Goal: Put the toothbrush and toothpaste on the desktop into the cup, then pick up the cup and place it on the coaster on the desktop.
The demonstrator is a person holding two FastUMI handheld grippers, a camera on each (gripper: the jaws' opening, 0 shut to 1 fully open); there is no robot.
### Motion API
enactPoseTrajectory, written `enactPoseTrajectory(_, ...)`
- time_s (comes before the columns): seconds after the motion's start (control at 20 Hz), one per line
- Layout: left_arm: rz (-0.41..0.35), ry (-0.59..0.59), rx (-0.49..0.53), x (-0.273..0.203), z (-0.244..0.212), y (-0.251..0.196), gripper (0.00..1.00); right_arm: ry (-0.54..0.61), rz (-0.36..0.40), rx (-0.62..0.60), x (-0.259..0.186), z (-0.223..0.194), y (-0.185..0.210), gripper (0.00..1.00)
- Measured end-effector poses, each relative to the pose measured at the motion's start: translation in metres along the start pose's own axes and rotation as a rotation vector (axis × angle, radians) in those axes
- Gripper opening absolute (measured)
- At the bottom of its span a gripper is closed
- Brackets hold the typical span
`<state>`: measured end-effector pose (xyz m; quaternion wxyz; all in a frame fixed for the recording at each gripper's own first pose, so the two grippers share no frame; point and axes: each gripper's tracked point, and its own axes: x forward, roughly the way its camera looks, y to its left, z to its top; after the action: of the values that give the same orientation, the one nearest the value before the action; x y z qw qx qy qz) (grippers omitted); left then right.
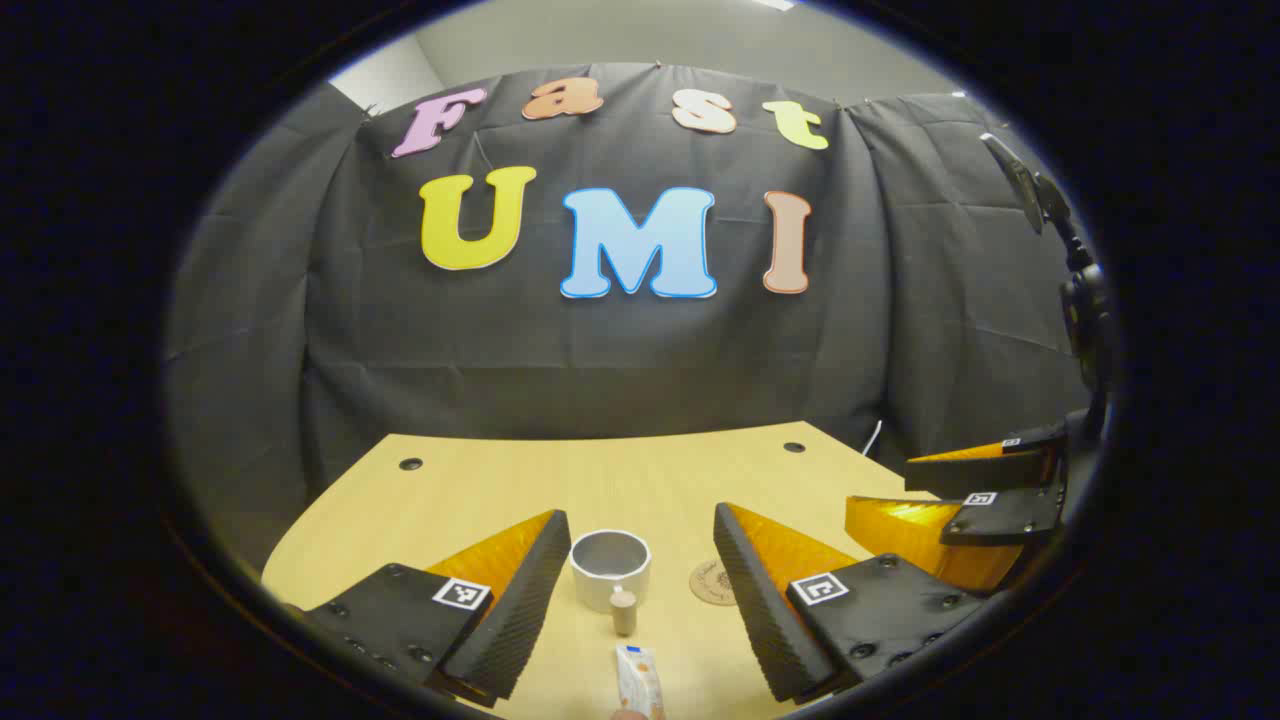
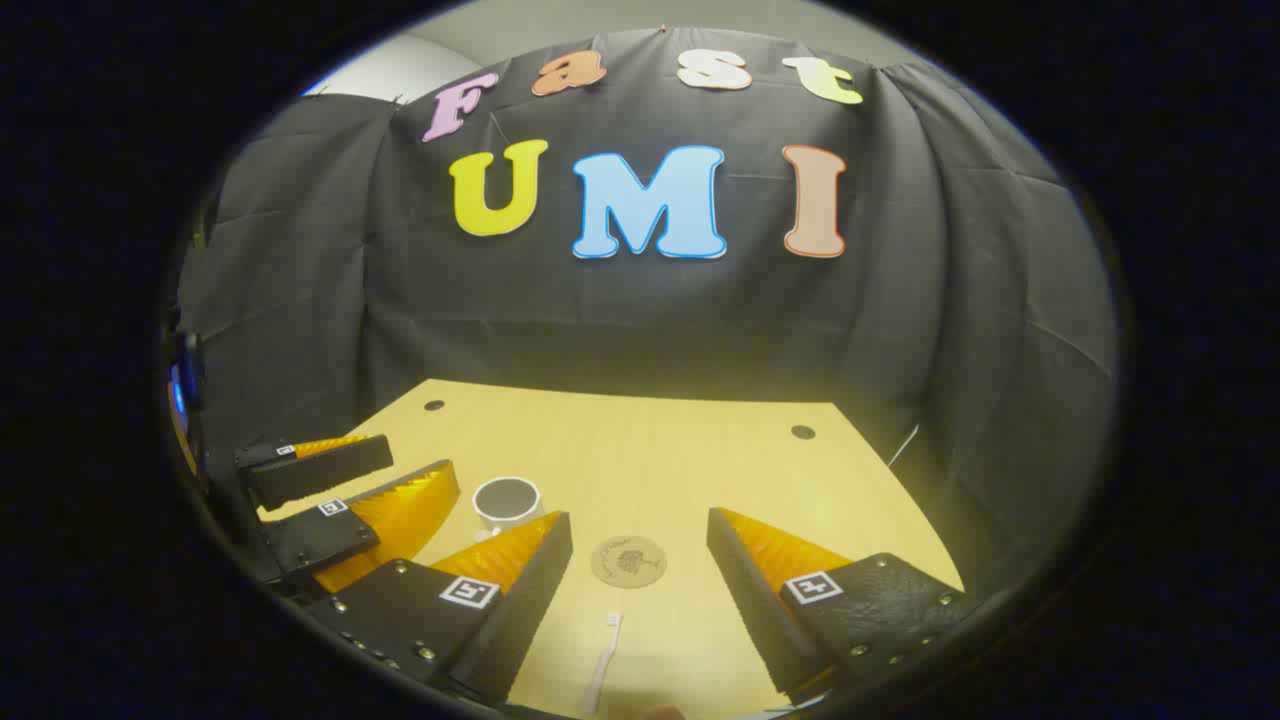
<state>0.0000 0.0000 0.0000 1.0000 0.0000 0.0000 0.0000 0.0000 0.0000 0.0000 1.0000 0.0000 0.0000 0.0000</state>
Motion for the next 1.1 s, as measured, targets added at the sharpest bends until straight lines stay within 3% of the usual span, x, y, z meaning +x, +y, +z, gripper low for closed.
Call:
enactPoseTrajectory(0.65, 0.002, 0.09, -0.012, 0.012, -0.026, 0.004, 0.94, 0.103, 0.026, 0.006, 0.015, -0.028, 0.003, 0.88)
enactPoseTrajectory(0.9, -0.027, 0.203, -0.059, 0.016, -0.061, -0.001, 0.94, 0.191, 0.027, 0.008, 0.022, -0.05, 0.004, 0.88)
enactPoseTrajectory(1.1, -0.034, 0.348, -0.094, 0.015, -0.099, -0.003, 0.94, 0.331, 0.036, 0.035, 0.025, -0.084, 0.01, 0.89)
